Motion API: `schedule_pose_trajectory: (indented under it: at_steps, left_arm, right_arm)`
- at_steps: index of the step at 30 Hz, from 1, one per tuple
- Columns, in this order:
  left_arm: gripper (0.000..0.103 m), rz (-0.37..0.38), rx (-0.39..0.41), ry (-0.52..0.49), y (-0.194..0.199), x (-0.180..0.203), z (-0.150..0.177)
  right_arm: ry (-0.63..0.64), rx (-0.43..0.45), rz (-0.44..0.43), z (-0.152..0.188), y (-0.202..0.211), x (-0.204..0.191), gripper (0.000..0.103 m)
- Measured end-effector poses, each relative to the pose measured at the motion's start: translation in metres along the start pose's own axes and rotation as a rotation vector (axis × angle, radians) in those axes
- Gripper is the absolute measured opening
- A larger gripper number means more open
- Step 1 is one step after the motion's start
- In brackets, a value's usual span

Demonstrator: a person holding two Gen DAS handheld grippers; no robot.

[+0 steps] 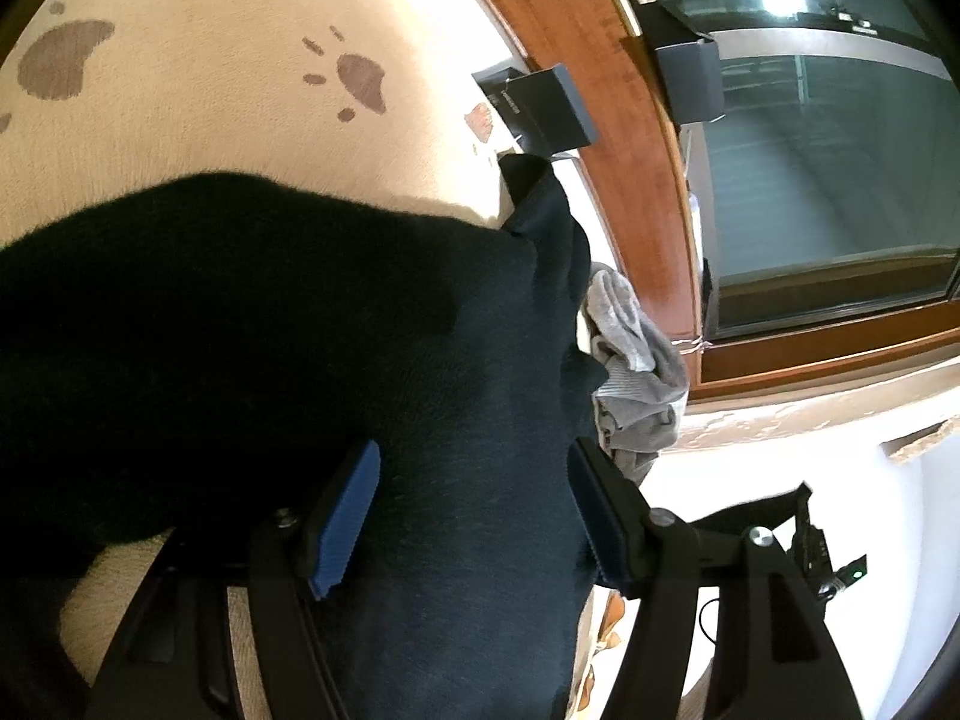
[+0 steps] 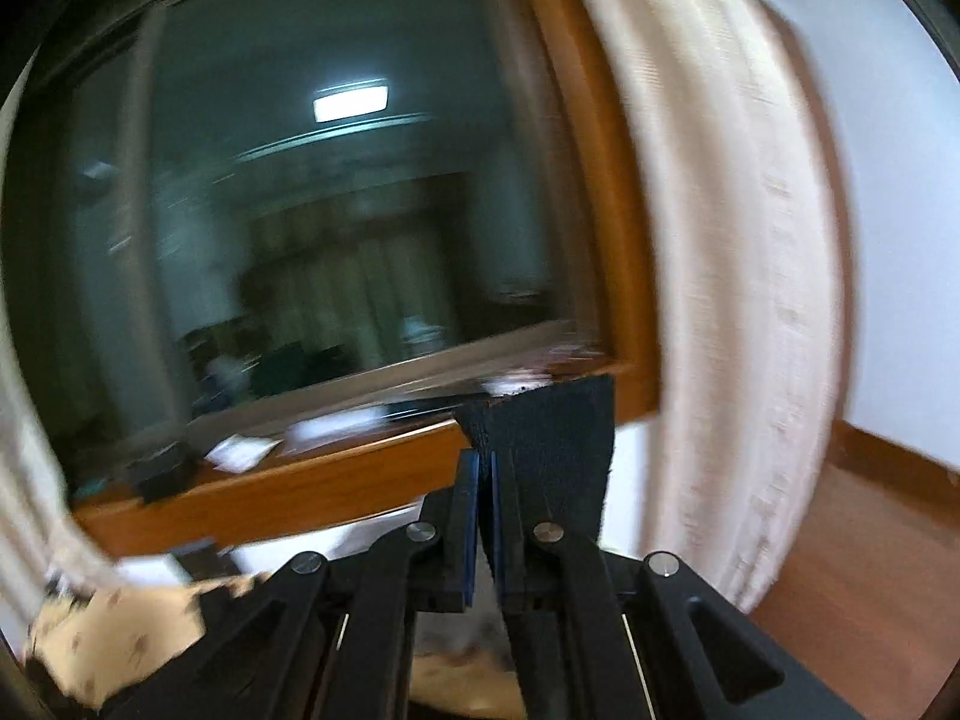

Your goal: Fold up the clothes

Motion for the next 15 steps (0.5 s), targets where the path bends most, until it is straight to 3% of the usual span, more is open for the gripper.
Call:
schedule_pose_trajectory:
  at_steps: [6, 9, 15]
  left_arm:
    - [0.070, 0.027, 0.083, -0.036, 0.034, 0.011, -0.011]
    - [0.073, 0.025, 0.150, -0.054, 0.055, 0.014, -0.018]
    - [0.075, 0.038, 0.216, 0.000, 0.080, 0.000, -0.034]
  right_arm:
    - [0.138, -0.052, -0.205, 0.022, -0.013, -0.119, 0.004]
    - [0.188, -0.077, -0.266, 0.041, -0.020, -0.166, 0.004]
    - [0.265, -0.143, -0.442, 0.089, -0.034, -0.264, 0.004]
Point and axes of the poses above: each gripper's, at about its wrist camera, not at the fingertips, and y roughly against the way its jaws point, x to its right, z to its underside, the point moved 8 cm from there along -y, roughly the way its jaws point, and after that the axes turned 5 degrees about y, right-handed, at the moved point
